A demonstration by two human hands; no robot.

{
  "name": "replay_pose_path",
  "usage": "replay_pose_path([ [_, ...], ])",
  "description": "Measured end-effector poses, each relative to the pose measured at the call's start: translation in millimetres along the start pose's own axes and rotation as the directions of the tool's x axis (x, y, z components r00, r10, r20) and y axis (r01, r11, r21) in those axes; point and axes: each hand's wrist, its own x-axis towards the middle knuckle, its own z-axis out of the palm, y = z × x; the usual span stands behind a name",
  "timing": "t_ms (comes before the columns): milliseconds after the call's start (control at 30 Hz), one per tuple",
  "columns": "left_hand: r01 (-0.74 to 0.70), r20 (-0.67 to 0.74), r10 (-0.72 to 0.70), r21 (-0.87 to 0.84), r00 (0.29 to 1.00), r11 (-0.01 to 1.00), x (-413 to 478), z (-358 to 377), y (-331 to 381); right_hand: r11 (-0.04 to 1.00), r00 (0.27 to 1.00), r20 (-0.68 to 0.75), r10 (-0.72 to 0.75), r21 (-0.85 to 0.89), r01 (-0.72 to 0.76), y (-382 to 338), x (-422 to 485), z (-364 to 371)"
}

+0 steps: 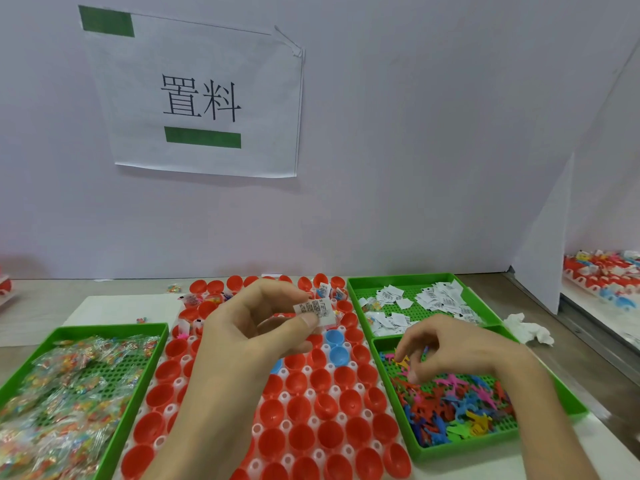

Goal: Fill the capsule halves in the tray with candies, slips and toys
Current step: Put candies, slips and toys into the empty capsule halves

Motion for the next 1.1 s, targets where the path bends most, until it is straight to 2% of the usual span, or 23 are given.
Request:
replay_pose_path([
  [100, 0.004, 0.002, -0.004, 0.004, 1.0, 1.0, 0.5, 0.3, -0.7, 1.0, 0.998, 0.069, 0.009, -0.017, -0.007, -2.2, 6.4, 6.9],
  [267, 0.011, 0.001, -0.011, 0.008, 1.0, 1.0, 1.3, 0.6, -0.1, 0.998, 0.999, 0.037, -0.024, -0.061, 0.026, -1.4, 14.0, 11.4],
  [367, 0.02, -0.007, -0.02, 0.015, 1.0, 1.0, 0.7, 0.6, -1.3, 0.999, 0.999, -0.026, -0.038, -0.026, 0.038, 0.2, 10.9, 7.3],
  [467, 0.025, -0.018, -0.025, 0.045, 1.0, 0.999, 0.9, 0.3, -4.3, 0.996, 0.98, -0.185, -0.075, 0.028, 0.081, -2.4, 5.3, 2.1],
  [600, 0.027, -0.044, -0.024, 0.074, 0.999, 0.997, 1.5, 0.9, -7.0, 0.917, 0.922, -0.31, -0.234, 0.244, 0.315, -27.8, -14.8, -3.2],
  [733, 0.0, -0.077, 0.008, 0.097, 0.997, 0.995, 0.3, 1.7, -8.0, 0.709, 0.783, -0.401, -0.475, 0.353, 0.61, -71.3, -38.2, -0.3],
  [833, -0.041, -0.079, 0.049, 0.103, 0.996, 0.994, -1.2, 3.7, -5.9, 0.632, 0.73, -0.396, -0.556, 0.369, 0.682, -96.0, -45.5, 9.9],
  [1000, -0.102, -0.044, 0.105, 0.059, 0.994, 0.993, -5.7, 7.2, 2.2, 0.678, 0.747, -0.421, -0.515, 0.333, 0.655, -110.2, -40.0, 22.3],
  [1100, -0.104, -0.019, 0.104, 0.007, 0.994, 0.995, -5.7, 6.8, 5.0, 0.676, 0.742, -0.493, -0.455, 0.351, 0.648, -112.0, -39.3, 23.0],
])
